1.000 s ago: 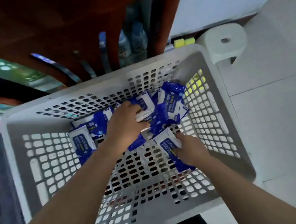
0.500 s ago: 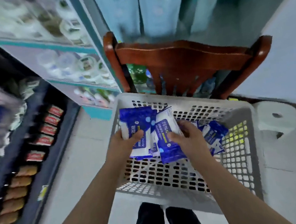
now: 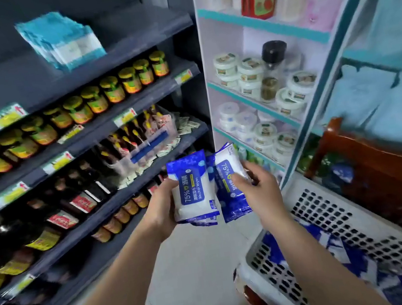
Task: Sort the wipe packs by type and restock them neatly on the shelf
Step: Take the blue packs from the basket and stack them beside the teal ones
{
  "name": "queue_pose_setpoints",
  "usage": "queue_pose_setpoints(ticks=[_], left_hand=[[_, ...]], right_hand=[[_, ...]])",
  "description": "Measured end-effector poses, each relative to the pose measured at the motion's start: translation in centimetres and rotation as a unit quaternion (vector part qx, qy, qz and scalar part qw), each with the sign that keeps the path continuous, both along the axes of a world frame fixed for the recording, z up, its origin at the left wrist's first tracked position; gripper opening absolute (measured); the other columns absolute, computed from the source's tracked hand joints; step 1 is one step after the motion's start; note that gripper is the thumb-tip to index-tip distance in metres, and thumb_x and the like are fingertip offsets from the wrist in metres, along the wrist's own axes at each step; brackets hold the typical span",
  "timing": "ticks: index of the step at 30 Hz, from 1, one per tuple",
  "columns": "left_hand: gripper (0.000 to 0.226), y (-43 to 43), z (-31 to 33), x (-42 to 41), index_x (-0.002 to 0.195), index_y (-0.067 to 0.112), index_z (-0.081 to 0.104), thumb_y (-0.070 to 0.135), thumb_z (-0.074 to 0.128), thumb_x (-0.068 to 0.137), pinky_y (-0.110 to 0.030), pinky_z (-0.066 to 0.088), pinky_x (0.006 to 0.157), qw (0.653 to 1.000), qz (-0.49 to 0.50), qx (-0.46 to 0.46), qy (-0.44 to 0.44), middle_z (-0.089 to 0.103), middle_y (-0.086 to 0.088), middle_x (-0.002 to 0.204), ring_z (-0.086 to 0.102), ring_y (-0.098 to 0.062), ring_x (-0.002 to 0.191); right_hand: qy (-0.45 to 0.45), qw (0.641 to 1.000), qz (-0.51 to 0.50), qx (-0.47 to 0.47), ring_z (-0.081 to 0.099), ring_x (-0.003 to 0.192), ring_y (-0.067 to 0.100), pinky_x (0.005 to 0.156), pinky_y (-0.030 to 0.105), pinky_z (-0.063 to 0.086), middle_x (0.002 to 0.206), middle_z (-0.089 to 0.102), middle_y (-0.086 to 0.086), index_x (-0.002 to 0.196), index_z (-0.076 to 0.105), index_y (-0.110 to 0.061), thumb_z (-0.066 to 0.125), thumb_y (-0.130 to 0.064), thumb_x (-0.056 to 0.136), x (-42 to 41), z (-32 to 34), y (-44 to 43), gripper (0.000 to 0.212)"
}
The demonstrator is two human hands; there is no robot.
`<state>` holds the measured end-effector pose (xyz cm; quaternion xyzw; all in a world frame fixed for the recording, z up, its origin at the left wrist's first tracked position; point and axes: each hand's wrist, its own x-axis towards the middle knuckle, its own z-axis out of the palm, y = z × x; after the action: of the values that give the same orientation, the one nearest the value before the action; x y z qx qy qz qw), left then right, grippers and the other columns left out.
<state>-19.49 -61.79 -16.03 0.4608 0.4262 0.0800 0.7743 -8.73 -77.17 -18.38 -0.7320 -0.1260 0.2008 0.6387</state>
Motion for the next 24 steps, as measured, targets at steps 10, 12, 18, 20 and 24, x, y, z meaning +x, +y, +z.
queue_pose_setpoints(ticks=[10,12,18,20,24], left_hand=[[0.016,18.2,6.8,-11.2,0.111,0.008,0.056,0.009,0.053,0.096,-0.039,0.058,0.076,0.986,-0.004,0.161,-0.051,0.07,-0.012,0.103,0.069,-0.023,0.086],[0.016,21.2,8.0,-12.8,0.111,0.011,0.055,0.007,0.052,0.096,-0.03,0.057,0.061,0.979,0.012,0.195,-0.054,0.07,-0.008,0.097,0.07,-0.015,0.074],[0.022,28.7,11.7,-16.0,0.118,0.015,0.053,0.011,0.053,0.096,-0.02,0.051,0.044,0.954,0.088,0.281,-0.045,0.067,-0.007,0.096,0.068,-0.007,0.061],[0.025,31.5,12.8,-16.2,0.121,0.014,0.053,0.012,0.053,0.097,-0.025,0.056,0.054,0.945,0.116,0.301,-0.054,0.069,-0.006,0.098,0.069,-0.008,0.067],[0.02,37.4,15.5,-15.8,0.116,0.02,0.055,0.018,0.055,0.096,-0.033,0.059,0.07,0.919,0.144,0.365,-0.042,0.069,0.001,0.098,0.07,-0.009,0.076]], right_hand=[[-0.052,0.992,0.107,0.051,0.066,0.077,0.007,0.066,0.021,0.051,0.088,0.072,-0.01,0.092,0.066,-0.029,0.068,-0.015,0.086,-6.7,5.7,21.0,0.016],[-0.071,0.988,0.128,0.055,0.066,0.082,0.01,0.069,0.021,0.05,0.093,0.072,-0.006,0.1,0.068,-0.023,0.069,-0.016,0.085,-7.7,6.6,24.3,0.016],[-0.12,0.971,0.195,0.067,0.064,0.081,0.007,0.069,0.016,0.048,0.092,0.069,-0.012,0.102,0.067,-0.019,0.07,-0.013,0.084,-9.0,9.8,32.9,0.02],[-0.126,0.966,0.213,0.078,0.064,0.08,0.001,0.067,0.012,0.048,0.094,0.069,-0.012,0.103,0.065,-0.021,0.07,-0.012,0.085,-8.7,10.9,35.9,0.021],[-0.157,0.951,0.245,0.103,0.066,0.086,0.005,0.074,0.021,0.052,0.099,0.07,-0.007,0.101,0.063,-0.024,0.069,-0.009,0.085,-7.2,13.2,42.0,0.023]])
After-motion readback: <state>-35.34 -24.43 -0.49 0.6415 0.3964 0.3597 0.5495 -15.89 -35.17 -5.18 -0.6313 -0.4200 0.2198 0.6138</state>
